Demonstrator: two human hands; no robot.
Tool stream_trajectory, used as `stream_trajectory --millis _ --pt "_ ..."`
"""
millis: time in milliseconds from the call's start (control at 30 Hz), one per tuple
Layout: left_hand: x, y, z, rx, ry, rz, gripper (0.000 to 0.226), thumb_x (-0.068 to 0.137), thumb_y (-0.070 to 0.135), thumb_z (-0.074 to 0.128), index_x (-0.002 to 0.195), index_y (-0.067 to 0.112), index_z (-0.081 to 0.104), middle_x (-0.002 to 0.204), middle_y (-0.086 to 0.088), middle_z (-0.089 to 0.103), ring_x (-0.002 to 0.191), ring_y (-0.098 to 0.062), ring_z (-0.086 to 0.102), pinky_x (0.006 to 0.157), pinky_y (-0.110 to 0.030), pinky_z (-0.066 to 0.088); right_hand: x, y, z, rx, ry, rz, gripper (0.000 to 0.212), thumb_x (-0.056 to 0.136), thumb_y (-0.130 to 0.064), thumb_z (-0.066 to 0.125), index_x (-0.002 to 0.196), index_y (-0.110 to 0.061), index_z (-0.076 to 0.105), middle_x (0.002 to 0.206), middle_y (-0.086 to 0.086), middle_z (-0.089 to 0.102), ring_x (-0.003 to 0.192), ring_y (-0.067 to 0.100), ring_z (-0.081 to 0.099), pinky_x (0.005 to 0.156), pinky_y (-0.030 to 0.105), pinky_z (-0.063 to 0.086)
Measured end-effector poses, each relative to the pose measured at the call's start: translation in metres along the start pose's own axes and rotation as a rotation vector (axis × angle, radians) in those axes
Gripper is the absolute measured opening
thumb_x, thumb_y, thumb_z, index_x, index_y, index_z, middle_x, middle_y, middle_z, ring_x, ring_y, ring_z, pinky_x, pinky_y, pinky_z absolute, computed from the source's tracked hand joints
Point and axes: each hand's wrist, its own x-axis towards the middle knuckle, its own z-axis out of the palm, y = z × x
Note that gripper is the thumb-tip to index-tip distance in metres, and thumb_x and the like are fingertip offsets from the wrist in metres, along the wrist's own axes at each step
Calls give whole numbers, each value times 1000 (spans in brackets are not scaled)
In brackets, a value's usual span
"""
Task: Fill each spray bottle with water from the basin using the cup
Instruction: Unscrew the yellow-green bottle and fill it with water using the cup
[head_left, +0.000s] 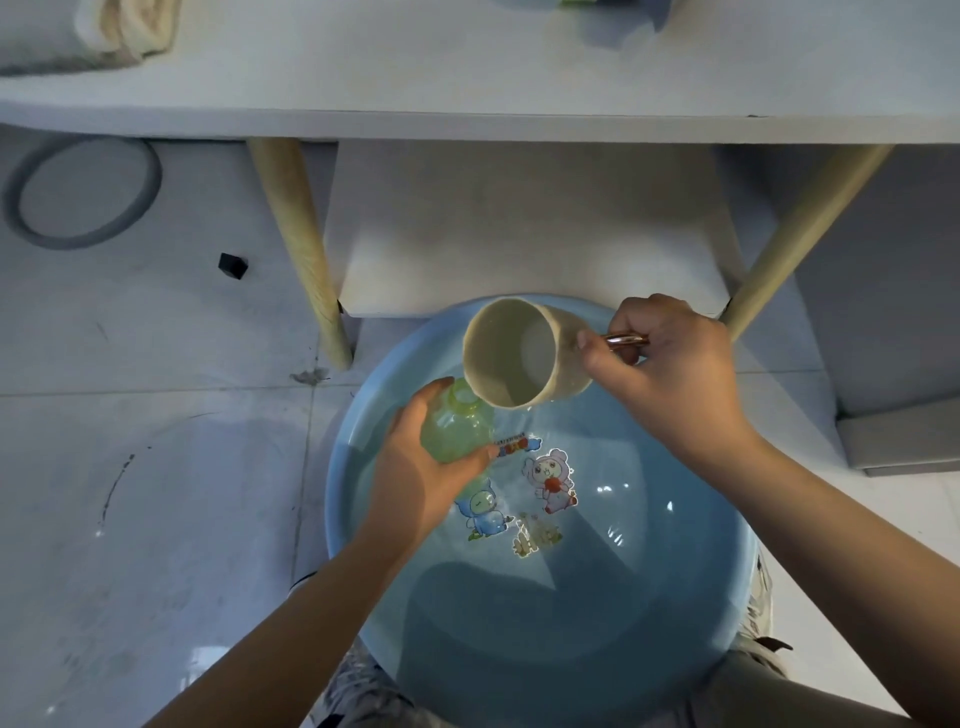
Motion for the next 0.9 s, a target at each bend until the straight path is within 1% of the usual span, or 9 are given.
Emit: stream_trajectory --millis 133,167,233,367,433,500,600,700,900 --pt "0 3 0 -5 1 2 63 65 29 85 105 56 44 119 13 55 104 8 52 81 -6 42 1 -2 1 -21 36 -62 29 73 -38 52 54 -18 44 49 -17 33 63 8 36 58 8 27" --pt "-1 3 1 -5 -1 -1 63 65 29 85 103 57 44 119 14 55 102 11 51 79 -5 41 1 -2 1 -23 41 -65 30 73 -38 52 53 -17 45 49 -18 33 63 8 37 59 6 27" --pt "-1 4 1 -6 -2 -3 63 65 30 85 103 58 44 119 14 55 102 11 51 80 -6 41 1 -2 1 -33 51 -74 31 73 -38 52 53 -16 45 49 -19 32 64 9 37 62 0 27" --pt "0 3 1 -1 -3 4 64 64 30 85 105 57 44 120 13 56 104 9 52 82 -9 43 1 -2 3 -52 80 -112 28 73 -36 54 54 -21 40 50 -20 29 63 5 33 64 -2 27" --pt "0 3 1 1 -8 0 65 65 30 85 105 59 43 120 13 55 104 9 52 82 -9 43 1 -2 3 -65 94 -126 28 73 -35 54 54 -21 39 50 -17 29 63 4 32 64 -2 27" --pt "0 3 1 2 -7 -2 66 64 31 85 106 59 43 120 13 55 104 9 51 83 -10 43 1 -2 3 -77 110 -145 30 73 -33 56 53 -18 40 50 -11 33 62 5 32 62 0 26" --pt "0 3 1 -9 -7 -6 67 63 33 85 109 56 44 121 12 56 106 6 53 86 -15 45 1 -2 2 -92 131 -178 33 73 -31 57 50 -11 44 50 -8 37 62 11 35 56 13 20" --pt "1 3 2 1 -1 -3 68 63 32 85 113 52 44 122 11 55 106 1 53 86 -16 44 2 -2 2 -111 148 -215 34 74 -29 58 49 -9 44 47 -1 42 63 15 38 59 14 17" --pt "0 4 2 16 -1 -1 66 64 32 86 106 58 42 120 13 56 107 -1 53 86 -14 42 2 -1 1 -118 162 -265 35 75 -26 59 49 -8 44 46 2 45 62 16 36 63 14 19"
